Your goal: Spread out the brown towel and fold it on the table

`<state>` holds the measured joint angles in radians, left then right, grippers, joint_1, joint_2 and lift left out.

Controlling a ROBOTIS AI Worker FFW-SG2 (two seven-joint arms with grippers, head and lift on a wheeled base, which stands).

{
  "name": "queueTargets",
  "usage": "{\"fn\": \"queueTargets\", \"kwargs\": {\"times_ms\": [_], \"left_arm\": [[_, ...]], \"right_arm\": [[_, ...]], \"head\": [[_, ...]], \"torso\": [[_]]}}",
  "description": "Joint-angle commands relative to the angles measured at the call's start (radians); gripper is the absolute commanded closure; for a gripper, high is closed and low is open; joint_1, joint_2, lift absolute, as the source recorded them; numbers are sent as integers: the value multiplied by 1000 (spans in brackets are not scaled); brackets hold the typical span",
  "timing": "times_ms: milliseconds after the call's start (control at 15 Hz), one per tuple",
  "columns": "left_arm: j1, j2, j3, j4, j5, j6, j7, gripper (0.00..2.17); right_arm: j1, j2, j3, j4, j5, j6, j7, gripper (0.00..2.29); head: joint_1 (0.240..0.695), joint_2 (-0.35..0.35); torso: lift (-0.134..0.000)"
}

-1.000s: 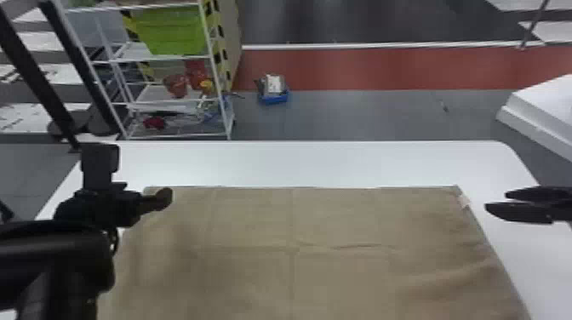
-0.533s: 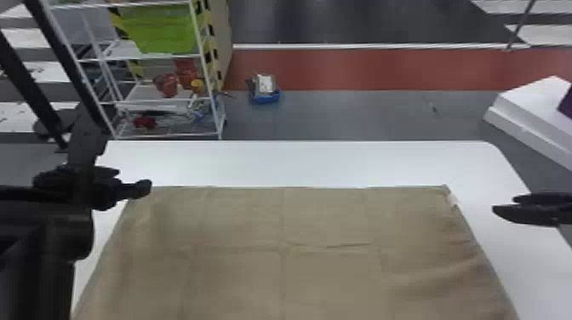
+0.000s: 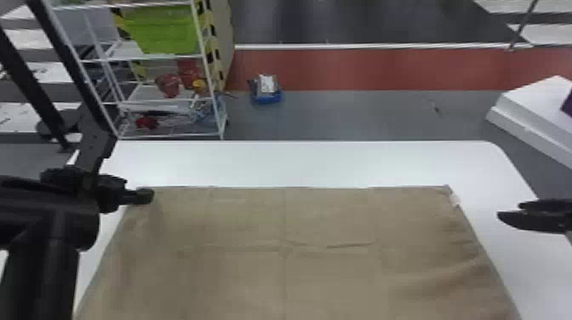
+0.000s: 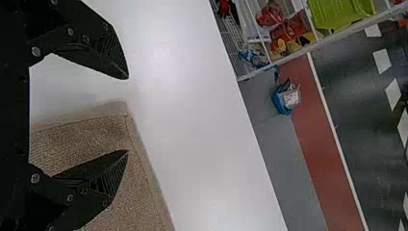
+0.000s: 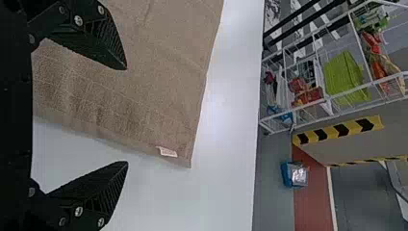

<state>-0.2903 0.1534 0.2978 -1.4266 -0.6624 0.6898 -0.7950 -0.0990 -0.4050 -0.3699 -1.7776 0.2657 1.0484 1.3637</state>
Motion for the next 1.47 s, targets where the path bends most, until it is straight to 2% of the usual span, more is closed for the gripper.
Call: {"fn": "queueTargets", "kwargs": {"times_ms": [0,67,133,733,867,1133,1400], "left_arm": [[-23,0,-5,32,-2,6,5,421],[-26,-2,-8,34,-2,6,5,458],[-26,-2,-11,34,0,9,3,589],[-47,-3,-25,74,-16,46,3,606],[-47,-5,-23,72,-16,46,3,812],[-16,-12,-25,54,-16,43,2,812],[2,-14,-23,35,-16,43,2,812]], "right_arm": [[4,0,-1,14,0,-12,3,208],[8,0,-3,21,0,-24,3,208],[8,-3,-4,29,0,-34,3,208],[8,-25,-20,49,-11,-61,3,208],[8,-25,-20,50,-11,-58,3,208],[-13,-25,-11,78,-11,-55,3,208],[-123,-18,52,193,6,-34,-63,208]], "head": [[695,42],[695,41],[695,40],[695,17],[695,14],[695,12],[695,7]], "torso": [[-124],[-124],[-124],[-124],[-124],[-124],[-124]]}}
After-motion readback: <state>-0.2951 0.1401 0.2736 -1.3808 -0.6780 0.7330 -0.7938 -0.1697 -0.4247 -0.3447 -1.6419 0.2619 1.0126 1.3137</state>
